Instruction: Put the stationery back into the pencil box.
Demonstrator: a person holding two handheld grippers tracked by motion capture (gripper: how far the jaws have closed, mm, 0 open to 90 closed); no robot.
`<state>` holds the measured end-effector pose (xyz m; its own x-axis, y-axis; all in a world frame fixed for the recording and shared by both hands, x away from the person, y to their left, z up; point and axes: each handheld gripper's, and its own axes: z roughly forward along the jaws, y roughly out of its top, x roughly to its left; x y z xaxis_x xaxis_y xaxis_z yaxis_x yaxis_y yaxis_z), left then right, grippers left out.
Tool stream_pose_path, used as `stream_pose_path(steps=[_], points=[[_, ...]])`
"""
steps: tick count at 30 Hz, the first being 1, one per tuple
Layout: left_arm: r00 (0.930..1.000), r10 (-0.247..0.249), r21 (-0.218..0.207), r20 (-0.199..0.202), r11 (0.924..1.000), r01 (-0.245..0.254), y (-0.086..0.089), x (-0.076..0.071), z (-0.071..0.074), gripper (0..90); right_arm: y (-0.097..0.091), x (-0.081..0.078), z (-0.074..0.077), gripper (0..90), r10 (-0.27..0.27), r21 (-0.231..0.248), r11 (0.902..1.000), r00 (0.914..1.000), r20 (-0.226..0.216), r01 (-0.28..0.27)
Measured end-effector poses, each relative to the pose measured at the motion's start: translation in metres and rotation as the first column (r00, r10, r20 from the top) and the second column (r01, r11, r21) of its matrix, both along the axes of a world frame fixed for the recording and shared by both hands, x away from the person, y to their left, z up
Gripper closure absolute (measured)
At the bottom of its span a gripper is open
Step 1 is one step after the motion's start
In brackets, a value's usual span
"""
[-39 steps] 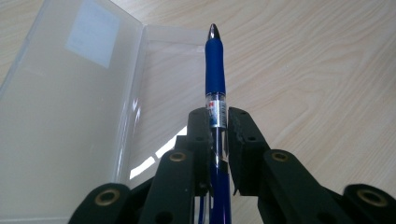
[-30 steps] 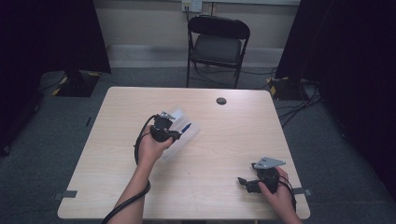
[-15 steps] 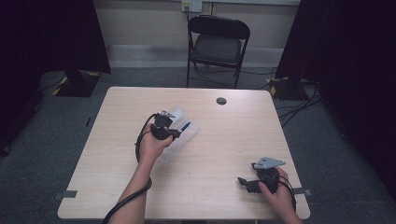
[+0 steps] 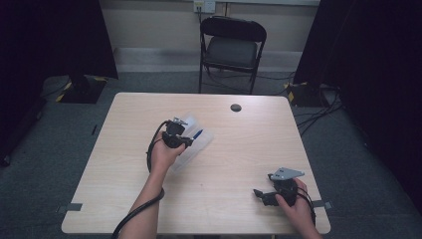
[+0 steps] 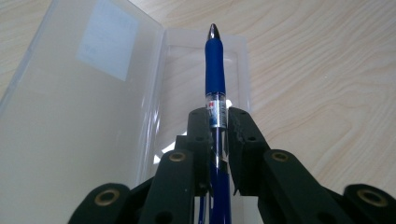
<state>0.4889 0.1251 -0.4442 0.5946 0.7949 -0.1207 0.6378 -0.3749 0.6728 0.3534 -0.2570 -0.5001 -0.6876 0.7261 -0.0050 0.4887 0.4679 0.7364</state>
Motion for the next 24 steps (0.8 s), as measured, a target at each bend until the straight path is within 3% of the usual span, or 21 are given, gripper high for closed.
stream_pose_path(steps=[24], points=[[1.0000, 0.008, 0.016, -0.006, 0.9998, -0.007, -0.006, 0.008, -0.015, 79.7, 0.000, 0.000, 0.000, 14.3, 0.000, 0.000, 1.0000, 1.0000, 0.000, 0.000]])
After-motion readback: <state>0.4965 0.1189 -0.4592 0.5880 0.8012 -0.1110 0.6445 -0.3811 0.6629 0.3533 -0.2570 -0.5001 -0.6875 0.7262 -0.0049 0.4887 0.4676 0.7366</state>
